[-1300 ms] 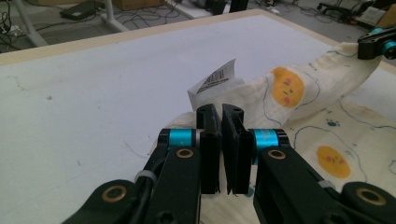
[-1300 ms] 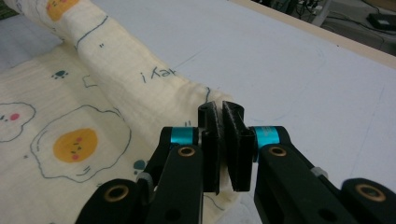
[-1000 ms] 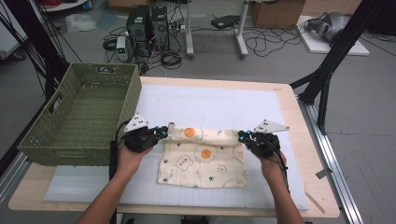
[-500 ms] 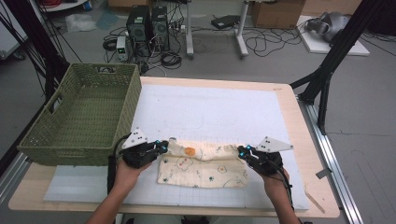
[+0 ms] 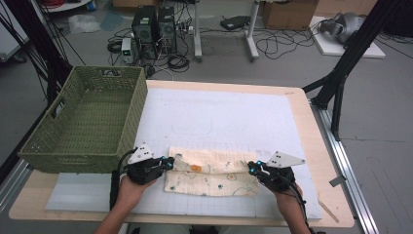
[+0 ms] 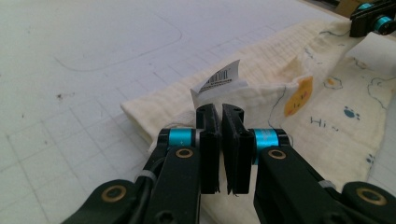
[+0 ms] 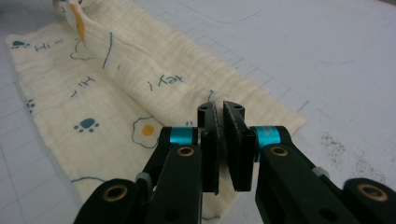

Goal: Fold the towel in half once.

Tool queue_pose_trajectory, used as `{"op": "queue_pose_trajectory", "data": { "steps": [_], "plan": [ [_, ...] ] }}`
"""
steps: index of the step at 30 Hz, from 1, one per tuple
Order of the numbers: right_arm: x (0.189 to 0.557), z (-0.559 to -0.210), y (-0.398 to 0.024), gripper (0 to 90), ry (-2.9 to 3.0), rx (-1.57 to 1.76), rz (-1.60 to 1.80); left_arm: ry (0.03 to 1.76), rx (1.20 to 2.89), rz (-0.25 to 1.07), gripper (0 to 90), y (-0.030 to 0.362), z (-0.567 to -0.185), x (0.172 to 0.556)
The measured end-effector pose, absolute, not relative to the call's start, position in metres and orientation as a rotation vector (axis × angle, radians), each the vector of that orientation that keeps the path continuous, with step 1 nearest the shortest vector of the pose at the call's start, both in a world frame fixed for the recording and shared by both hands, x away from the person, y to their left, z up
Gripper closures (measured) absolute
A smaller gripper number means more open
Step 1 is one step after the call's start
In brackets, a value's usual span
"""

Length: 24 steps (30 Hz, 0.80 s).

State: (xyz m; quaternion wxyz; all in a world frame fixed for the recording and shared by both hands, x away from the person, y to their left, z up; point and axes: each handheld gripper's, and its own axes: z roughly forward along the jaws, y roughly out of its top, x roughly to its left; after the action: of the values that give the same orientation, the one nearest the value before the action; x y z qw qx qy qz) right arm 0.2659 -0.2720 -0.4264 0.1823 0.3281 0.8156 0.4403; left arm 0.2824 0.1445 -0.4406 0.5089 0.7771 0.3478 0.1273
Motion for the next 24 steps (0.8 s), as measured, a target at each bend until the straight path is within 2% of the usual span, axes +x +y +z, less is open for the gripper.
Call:
{"op": "queue_pose_trajectory", "data": {
  "steps": [17,19,21,22,24],
  "plan": [
    [0.245,-0.434,-0.279,84.7,2.411,0.848,1.197,0.810,1.934,0.229,84.8,0.152,-0.443,0.260],
    [0.242,-0.435,-0.280,83.2,2.422,0.855,1.180,0.799,1.944,0.222,84.8,0.153,-0.443,0.256],
    [0.240,-0.436,-0.282,77.2,2.422,0.851,1.170,0.784,1.950,0.209,84.2,0.154,-0.443,0.254],
    [0.239,-0.436,-0.284,74.7,2.424,0.856,1.160,0.771,1.947,0.205,81.8,0.155,-0.442,0.253],
    [0.237,-0.435,-0.290,63.5,2.397,0.898,1.180,0.792,1.912,0.198,63.9,0.159,-0.439,0.253]
  ]
}}
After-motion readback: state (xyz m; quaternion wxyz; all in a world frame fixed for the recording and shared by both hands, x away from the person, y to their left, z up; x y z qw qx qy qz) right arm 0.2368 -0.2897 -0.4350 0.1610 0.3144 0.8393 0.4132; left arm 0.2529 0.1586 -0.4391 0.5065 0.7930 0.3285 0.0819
